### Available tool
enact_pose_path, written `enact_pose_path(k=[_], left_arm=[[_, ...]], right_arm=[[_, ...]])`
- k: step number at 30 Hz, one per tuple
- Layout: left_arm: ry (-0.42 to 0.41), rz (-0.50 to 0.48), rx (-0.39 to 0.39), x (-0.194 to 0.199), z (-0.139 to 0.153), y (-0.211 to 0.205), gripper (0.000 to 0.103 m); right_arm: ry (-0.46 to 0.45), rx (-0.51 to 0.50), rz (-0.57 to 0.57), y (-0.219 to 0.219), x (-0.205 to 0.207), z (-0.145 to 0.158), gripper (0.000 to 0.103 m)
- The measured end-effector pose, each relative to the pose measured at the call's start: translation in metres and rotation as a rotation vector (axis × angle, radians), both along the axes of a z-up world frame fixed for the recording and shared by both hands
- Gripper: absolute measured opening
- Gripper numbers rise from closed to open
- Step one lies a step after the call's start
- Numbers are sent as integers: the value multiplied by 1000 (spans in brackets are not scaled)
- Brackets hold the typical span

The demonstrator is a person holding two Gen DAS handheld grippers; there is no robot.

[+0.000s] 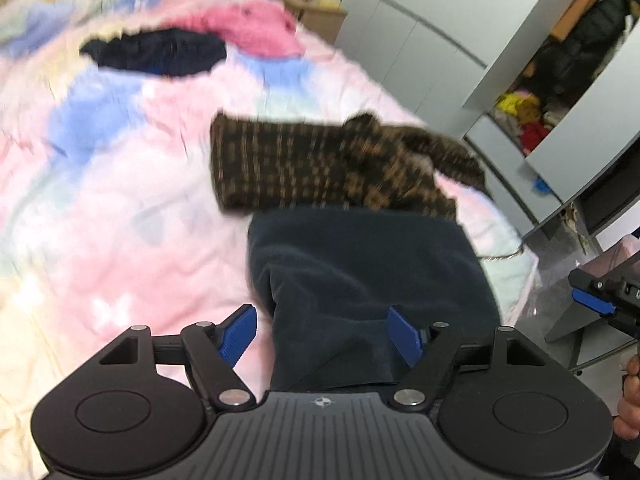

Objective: Fold clothes

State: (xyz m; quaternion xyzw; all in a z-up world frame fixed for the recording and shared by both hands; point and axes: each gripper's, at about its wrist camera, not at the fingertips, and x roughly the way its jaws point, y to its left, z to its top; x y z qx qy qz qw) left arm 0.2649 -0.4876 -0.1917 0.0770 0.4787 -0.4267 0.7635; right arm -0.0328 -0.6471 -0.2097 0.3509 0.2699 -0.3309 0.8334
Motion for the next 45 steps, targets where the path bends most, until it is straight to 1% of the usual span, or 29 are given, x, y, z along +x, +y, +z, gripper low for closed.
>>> enact_pose_path(k=[3,7,10,14,17,18,19,21,22,23,24,25,28,36,42,45], left_arm=[[-57,-31,-31,-17,35,18,74],[-115,-54,-60,-41,71,44,76],[-140,-53,-73,-59,92,70,84],[-182,-54,-65,-81,114,106,84],[-187,-48,-62,-98,125,130,85],[-189,-45,-62,-104,128,137,85],[-192,-41,-62,-110,131,145,85],[-203,-32,-61,-122,135,158,87],[-212,-30,-60,-129,136,164,90],[-222,-29,-61,-136,139,171,98],[-234,-30,-65,-142,141,178,101],[-249,-30,-71,-147,142,183,103],[-292,-22,-63,-162,146,197,103],[-287,11,-35,-179,144,227,103],[-294,23,-28,-182,145,234,103],[-295,28,-29,-181,141,228,103]], right_arm=[[-30,-42,23,28,-11,32,53],[-46,-76,26,68,-24,62,57],[-33,-107,29,100,-35,79,59],[-42,-109,35,140,-48,97,66],[-45,-117,28,168,-60,108,73],[-41,-120,31,176,-63,111,82],[-36,-126,34,185,-65,114,88],[-35,-149,53,203,-70,119,89],[-33,-161,67,211,-72,122,94],[-31,-174,80,219,-74,124,96],[-33,-182,84,227,-76,125,101],[-35,-189,86,234,-78,126,103],[-16,-192,100,250,-79,128,103],[15,-201,75,273,-82,126,103],[37,-201,77,279,-80,122,103],[49,-208,85,280,-78,122,103]])
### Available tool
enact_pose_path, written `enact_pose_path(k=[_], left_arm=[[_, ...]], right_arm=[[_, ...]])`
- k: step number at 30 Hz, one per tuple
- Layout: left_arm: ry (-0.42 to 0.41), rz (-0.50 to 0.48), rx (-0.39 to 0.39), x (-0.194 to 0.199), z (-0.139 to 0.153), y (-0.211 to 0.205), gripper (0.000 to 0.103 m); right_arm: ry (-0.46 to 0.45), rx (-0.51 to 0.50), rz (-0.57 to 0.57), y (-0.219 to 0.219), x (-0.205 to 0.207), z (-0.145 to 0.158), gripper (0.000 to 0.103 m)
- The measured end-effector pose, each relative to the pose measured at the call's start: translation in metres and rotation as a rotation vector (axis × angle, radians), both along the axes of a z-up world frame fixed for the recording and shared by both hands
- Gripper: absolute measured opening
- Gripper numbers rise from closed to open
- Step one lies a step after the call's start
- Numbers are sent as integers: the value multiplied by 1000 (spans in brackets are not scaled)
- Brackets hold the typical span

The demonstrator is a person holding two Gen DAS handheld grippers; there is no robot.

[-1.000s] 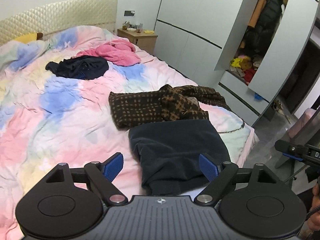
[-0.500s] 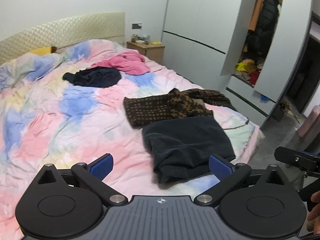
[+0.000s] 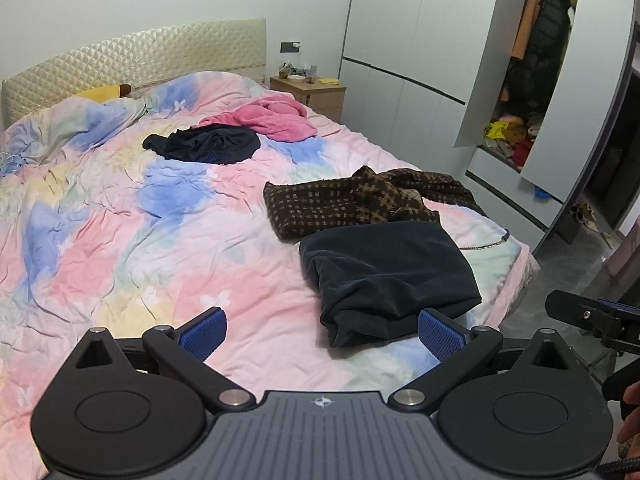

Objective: Fold clothes

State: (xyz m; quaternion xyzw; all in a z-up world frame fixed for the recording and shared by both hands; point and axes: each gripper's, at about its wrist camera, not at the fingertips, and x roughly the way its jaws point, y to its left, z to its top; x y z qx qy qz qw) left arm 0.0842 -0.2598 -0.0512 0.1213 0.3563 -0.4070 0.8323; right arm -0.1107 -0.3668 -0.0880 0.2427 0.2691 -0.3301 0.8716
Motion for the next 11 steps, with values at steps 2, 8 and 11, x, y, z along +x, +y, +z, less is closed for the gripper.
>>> enact_pose_path(k=[2,8,11], left_arm=[[2,-1,2,-1,-1,0,103],[7,-8,8,-2,-1,0,103],[12,-18,4,-1,-1,1,103]], right_arm=[[10,-4,2,1,2,0,103],[25,5,5,-2,6,-3,103],[28,4,6,-3,8,-3,103]])
